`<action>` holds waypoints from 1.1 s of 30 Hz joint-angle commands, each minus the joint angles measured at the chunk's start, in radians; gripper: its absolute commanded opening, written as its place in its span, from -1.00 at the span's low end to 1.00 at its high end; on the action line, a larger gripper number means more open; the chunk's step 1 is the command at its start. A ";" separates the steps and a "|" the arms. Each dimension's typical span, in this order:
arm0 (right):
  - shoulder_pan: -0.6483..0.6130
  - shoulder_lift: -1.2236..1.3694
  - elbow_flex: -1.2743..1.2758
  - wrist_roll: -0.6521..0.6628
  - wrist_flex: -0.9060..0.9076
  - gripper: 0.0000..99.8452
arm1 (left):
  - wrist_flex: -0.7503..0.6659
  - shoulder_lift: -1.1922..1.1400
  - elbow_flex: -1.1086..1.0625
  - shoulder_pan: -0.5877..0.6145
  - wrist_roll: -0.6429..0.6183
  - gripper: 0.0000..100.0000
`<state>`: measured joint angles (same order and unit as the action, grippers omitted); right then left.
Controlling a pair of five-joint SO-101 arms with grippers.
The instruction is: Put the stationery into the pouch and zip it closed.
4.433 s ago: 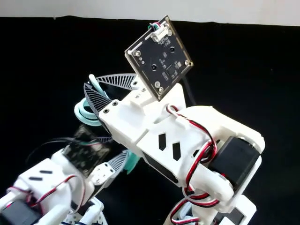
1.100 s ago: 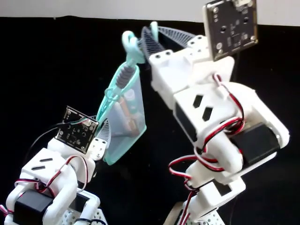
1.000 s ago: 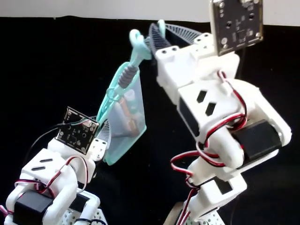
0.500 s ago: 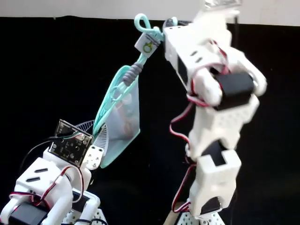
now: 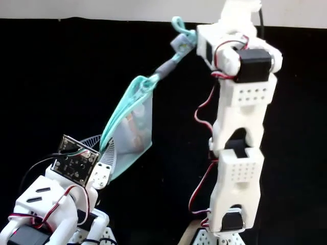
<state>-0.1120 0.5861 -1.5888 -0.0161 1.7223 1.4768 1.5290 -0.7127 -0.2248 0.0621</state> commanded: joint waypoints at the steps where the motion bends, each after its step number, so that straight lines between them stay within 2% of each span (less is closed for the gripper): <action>1: 0.090 0.045 -0.024 -0.011 -0.041 -0.99 | 0.014 0.008 0.002 0.019 0.008 -0.99; 10: 0.165 0.220 -0.024 -0.011 -0.134 -0.99 | 0.014 0.008 0.002 0.019 0.008 -0.99; 17: 0.130 0.278 -0.024 -0.012 -0.116 -0.97 | 0.014 0.008 0.001 0.019 0.008 -0.99; 25: 0.054 0.280 -0.024 -0.012 0.004 -0.40 | 0.012 0.008 0.001 0.019 0.008 -0.99; 33: 0.044 0.280 -0.019 -0.011 0.008 -0.39 | -0.038 -0.001 0.007 0.019 0.008 -0.99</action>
<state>-0.0537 0.8853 -1.5934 -0.0176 1.7208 1.4799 1.5382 -0.7188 -0.2140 0.0591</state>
